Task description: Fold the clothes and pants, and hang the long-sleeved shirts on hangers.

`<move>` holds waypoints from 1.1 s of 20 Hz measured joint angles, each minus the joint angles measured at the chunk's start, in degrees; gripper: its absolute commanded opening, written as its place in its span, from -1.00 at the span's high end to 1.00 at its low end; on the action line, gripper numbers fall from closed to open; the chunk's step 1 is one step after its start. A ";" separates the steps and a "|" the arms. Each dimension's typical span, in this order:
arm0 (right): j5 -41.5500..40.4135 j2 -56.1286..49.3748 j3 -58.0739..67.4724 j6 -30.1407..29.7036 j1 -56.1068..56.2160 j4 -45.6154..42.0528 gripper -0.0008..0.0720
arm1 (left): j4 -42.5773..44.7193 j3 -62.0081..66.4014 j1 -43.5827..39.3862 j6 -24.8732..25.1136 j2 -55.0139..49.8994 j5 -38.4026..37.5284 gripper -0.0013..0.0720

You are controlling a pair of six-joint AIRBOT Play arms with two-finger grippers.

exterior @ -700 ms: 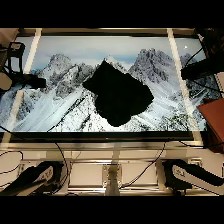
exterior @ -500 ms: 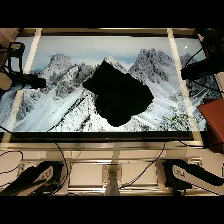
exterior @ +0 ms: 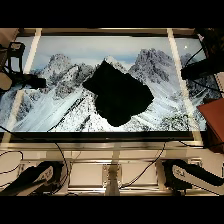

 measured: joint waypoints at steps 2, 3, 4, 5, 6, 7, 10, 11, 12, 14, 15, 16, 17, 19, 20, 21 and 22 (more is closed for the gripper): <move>-1.03 0.00 0.00 0.00 -0.02 -0.02 0.90 | -0.04 0.00 0.00 0.00 0.00 0.04 0.89; -1.38 0.00 0.00 0.00 -0.02 0.00 0.90 | -0.09 0.00 0.00 0.00 0.00 0.11 0.89; -1.92 0.00 0.00 0.00 0.00 0.00 0.90 | -0.20 0.00 0.00 0.02 0.00 0.15 0.89; -2.49 0.00 0.00 0.00 0.00 0.00 0.90 | -0.33 0.00 0.00 0.00 -0.02 0.20 0.88; -2.99 0.00 0.00 0.00 -0.02 0.00 0.90 | -0.55 0.00 0.00 0.00 -0.15 0.50 0.88; -3.78 0.00 0.00 0.00 -0.02 0.07 0.90 | -0.87 0.00 0.00 0.00 -0.42 0.98 0.88; -5.64 0.00 0.00 0.00 0.00 1.60 0.90 | -2.69 -0.24 0.00 -0.81 -2.75 1.66 0.88; -5.92 0.00 -0.02 0.00 0.00 1.86 0.90 | -3.21 -0.48 0.00 -2.14 -3.91 1.70 0.88; -6.21 0.00 -0.04 0.00 0.00 2.08 0.90 | -3.72 -0.74 0.00 -4.13 -5.38 1.75 0.67; -6.49 0.00 -0.04 0.00 0.02 2.12 0.90 | -5.88 -1.11 0.00 -7.52 -8.79 1.88 -0.70; -6.71 0.00 -0.07 0.00 0.02 2.01 0.90 | -7.98 -1.22 -0.04 -8.02 -10.64 2.05 -0.81; -6.71 0.00 -0.09 0.00 0.02 1.88 0.90 | -11.17 -1.33 -0.17 -7.17 -12.74 2.10 -0.80; -6.73 -0.07 -0.15 0.00 0.02 1.73 0.90 | -15.10 -1.40 -0.48 -4.85 -14.88 2.16 -0.80; -6.86 -0.26 -0.20 0.00 0.02 1.57 0.90 | -24.22 -1.46 -1.16 0.74 -18.71 2.51 -0.78; -6.91 -0.44 -0.20 0.00 0.02 1.55 0.90 | -29.53 -1.49 -1.60 3.69 -20.68 3.23 -0.78; -6.93 -0.68 -0.20 0.00 0.02 1.46 0.90 | -34.12 -1.49 -2.08 6.12 -22.43 4.37 -0.77; -6.91 -0.87 -0.20 0.00 0.02 1.42 0.90 | -38.66 -1.51 -2.64 8.61 -24.22 5.79 -0.77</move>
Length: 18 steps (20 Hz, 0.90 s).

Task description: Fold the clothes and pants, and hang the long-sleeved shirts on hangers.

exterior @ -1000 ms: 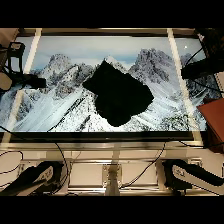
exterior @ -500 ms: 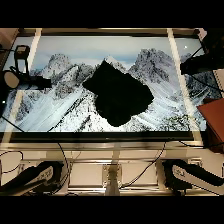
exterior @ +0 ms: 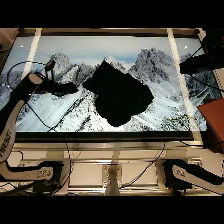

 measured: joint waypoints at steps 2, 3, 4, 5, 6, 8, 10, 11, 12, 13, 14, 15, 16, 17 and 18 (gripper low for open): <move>0.00 -0.39 0.00 0.00 0.00 -0.02 0.90 | -6.80 0.00 -1.44 4.31 -3.19 2.95 -0.77; 0.04 -0.59 -0.04 0.02 0.00 -0.04 0.90 | -8.96 0.00 -2.25 5.95 -4.59 4.09 -0.77; 0.02 -0.74 -0.04 0.00 0.00 -0.02 0.90 | -10.93 0.02 -3.19 7.28 -5.97 5.53 -0.77; 0.02 -0.87 -0.04 0.00 0.00 -0.02 0.90 | -12.22 0.00 -4.15 8.20 -7.23 6.88 -0.77; 0.02 -0.98 -0.04 0.00 0.00 -0.02 0.90 | -13.16 0.00 -5.11 8.85 -8.24 8.35 -0.77; 0.04 -1.11 -0.04 0.02 0.00 0.11 0.90 | -14.51 0.00 -7.19 9.88 -9.86 11.63 -0.49; 0.35 -1.20 -0.04 0.17 0.00 0.70 0.90 | -15.41 0.00 -9.35 10.32 -10.78 15.56 -0.48; 1.07 -1.20 -0.04 0.55 0.00 1.05 0.90 | -15.52 0.00 -10.51 10.49 -11.13 18.14 -0.48; 1.86 -1.22 -0.11 0.87 0.00 1.29 0.90 | -15.82 0.00 -11.56 10.64 -11.32 20.61 -0.48; 3.04 -1.22 -0.31 1.16 0.00 1.44 0.90 | -15.93 0.02 -12.63 10.78 -11.52 23.23 -0.48; 4.20 -1.22 -0.74 1.33 0.00 1.60 0.90 | -16.00 0.00 -13.53 10.86 -11.74 25.70 -0.48; 5.16 -1.22 -1.33 1.53 0.00 1.81 0.90 | -16.24 0.02 -14.38 10.86 -12.00 28.35 -0.48; 6.16 -1.22 -2.16 1.81 0.00 2.21 0.90 | -16.28 0.02 -14.99 10.86 -12.31 30.32 -0.48; 6.64 -1.22 -3.08 2.03 0.00 2.80 0.90 | -16.39 0.02 -15.52 10.86 -12.72 31.82 -0.50; 7.28 -1.22 -4.24 2.27 0.00 3.45 0.90 | -16.76 0.02 -15.87 10.78 -13.00 32.72 -0.60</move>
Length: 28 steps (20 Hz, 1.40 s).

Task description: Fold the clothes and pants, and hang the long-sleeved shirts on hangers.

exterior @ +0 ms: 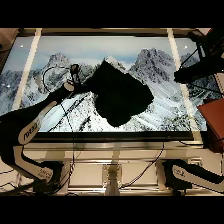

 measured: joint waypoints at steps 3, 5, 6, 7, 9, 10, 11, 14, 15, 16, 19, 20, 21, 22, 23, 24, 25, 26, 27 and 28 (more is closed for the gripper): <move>0.31 0.00 -3.39 0.33 0.00 1.86 0.90 | -0.96 0.02 -0.59 -0.85 -0.28 1.42 -0.71; -0.44 0.00 -5.27 0.44 0.00 2.60 0.91 | -1.33 0.02 -0.70 -2.45 -0.28 1.49 -0.13; -1.09 0.00 -6.19 0.50 0.00 3.17 0.91 | -1.38 0.02 -0.70 -3.54 -0.28 1.25 0.39; -1.64 0.00 -7.17 0.48 0.00 3.78 0.91 | -1.49 0.02 -0.63 -4.11 -0.28 0.92 0.87; -2.73 -0.02 -10.47 0.48 0.00 4.04 0.91 | -1.55 0.20 -0.50 -5.18 -0.15 0.48 0.88; -3.26 -0.04 -12.83 0.50 0.00 3.89 0.91 | -1.57 0.39 -0.39 -5.18 0.13 0.44 0.88; -3.87 -0.07 -15.45 0.50 0.00 3.58 0.91 | -1.55 0.70 -0.26 -4.59 0.57 0.42 0.88; -9.09 -0.04 -24.15 0.42 -0.44 3.19 0.91 | -1.49 1.86 0.48 -1.36 3.41 0.22 0.88; -11.54 -0.07 -27.39 0.35 -1.09 3.74 0.91 | -1.46 2.16 0.90 -0.26 4.94 0.24 0.89; -13.53 -0.07 -30.25 0.24 -1.90 4.90 0.91 | -1.38 2.38 1.44 1.05 6.93 0.22 0.88; -17.90 -0.07 -38.23 -3.10 -4.98 14.64 0.91 | -0.74 2.73 3.63 4.24 13.81 0.20 0.89; -18.47 -0.07 -40.30 -4.79 -5.64 18.88 0.79 | -0.22 2.80 4.55 5.03 16.41 0.13 0.89; -19.41 -0.04 -42.25 -6.47 -6.05 23.26 0.19 | 0.33 2.86 5.40 5.44 18.84 0.07 0.88; -19.91 -0.04 -43.74 -7.72 -6.16 26.88 -0.14 | 0.90 2.89 6.32 5.79 21.38 0.04 0.89; -20.81 -0.04 -44.98 -8.70 -6.16 30.01 -0.14 | 1.22 2.91 7.17 6.10 23.65 0.04 0.88; -22.40 -0.04 -45.83 -8.87 -6.10 32.44 -0.14 | 1.60 2.91 8.00 6.34 25.83 0.09 0.88; -24.83 -0.04 -46.47 -8.55 -5.99 34.29 -0.14 | 1.95 2.91 8.68 6.56 27.65 0.11 0.88; -27.15 -0.07 -46.95 -7.15 -5.86 35.60 -0.14 | 2.34 2.91 9.29 6.71 29.38 0.11 0.88; -29.42 -0.22 -47.28 -5.53 -5.75 36.81 -0.16 | 2.64 2.91 9.73 6.73 30.71 0.11 0.88; -31.80 -0.61 -47.50 -4.02 -5.70 37.94 -0.17 | 2.89 2.91 10.05 6.75 31.85 0.15 0.88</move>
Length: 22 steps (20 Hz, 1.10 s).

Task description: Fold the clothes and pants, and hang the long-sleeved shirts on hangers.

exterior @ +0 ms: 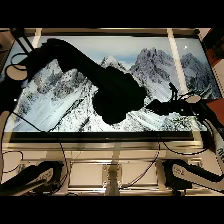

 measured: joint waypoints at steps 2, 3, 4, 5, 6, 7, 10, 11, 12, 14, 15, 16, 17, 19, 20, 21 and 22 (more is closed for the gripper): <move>-2.27 -1.46 -0.28 2.10 0.42 2.23 -0.31 | 0.24 0.00 0.37 0.15 1.36 0.00 0.88; -2.56 -2.54 -0.39 2.62 1.05 3.52 -0.31 | 0.37 0.00 0.50 0.17 1.79 0.00 0.88; -2.43 -3.52 -0.48 2.69 1.88 4.46 -0.31 | 0.44 0.00 0.61 0.17 2.08 -0.02 0.88; -2.25 -4.42 -0.50 2.03 3.04 5.20 -0.31 | 0.50 0.00 0.68 0.17 2.29 0.00 0.88; -1.51 -5.07 -0.52 0.96 4.33 5.81 -0.31 | 0.57 0.00 0.72 0.20 2.47 0.00 0.88; -0.61 -5.57 -0.55 -0.24 5.99 6.34 -0.34 | 0.59 0.00 0.74 0.20 2.58 0.00 0.88; 0.57 -6.36 -0.59 -2.34 11.23 7.58 -0.44 | 0.63 0.00 0.79 0.22 2.73 0.02 0.88; 0.68 -6.47 -0.59 -2.78 13.20 8.20 -0.44 | 0.63 0.00 0.79 0.24 2.75 0.02 0.88; 0.22 -6.62 -0.59 -3.06 14.97 8.79 -0.44 | 0.66 0.00 0.76 0.24 2.75 0.04 0.88; -2.21 -6.73 -0.59 -3.04 18.51 10.08 -0.44 | 0.66 0.00 0.79 0.24 2.78 0.04 0.88; -4.22 -6.75 -0.59 -2.25 19.82 10.43 -0.44 | 0.66 0.00 0.79 0.24 2.78 0.04 0.88; -6.49 -6.88 -0.59 -0.76 20.90 10.82 -0.43 | 0.68 0.00 0.79 0.24 2.78 0.04 0.88; -8.13 -7.15 -0.59 0.63 21.62 11.02 -0.43 | 0.68 0.00 0.79 0.24 2.78 0.04 0.88; -11.28 -8.09 -0.52 3.52 22.60 11.41 -0.43 | 0.68 0.00 0.76 0.26 2.78 0.07 0.88; -11.78 -8.81 -0.24 4.48 23.10 11.56 -0.43 | 0.68 0.00 0.76 0.26 2.78 0.04 0.88; -11.85 -9.75 0.35 5.11 23.82 11.80 -0.43 | 0.68 0.00 0.79 0.26 2.78 0.07 0.88; -11.52 -10.78 1.22 5.66 24.68 12.09 -0.43 | 0.68 0.00 0.79 0.26 2.78 0.09 0.88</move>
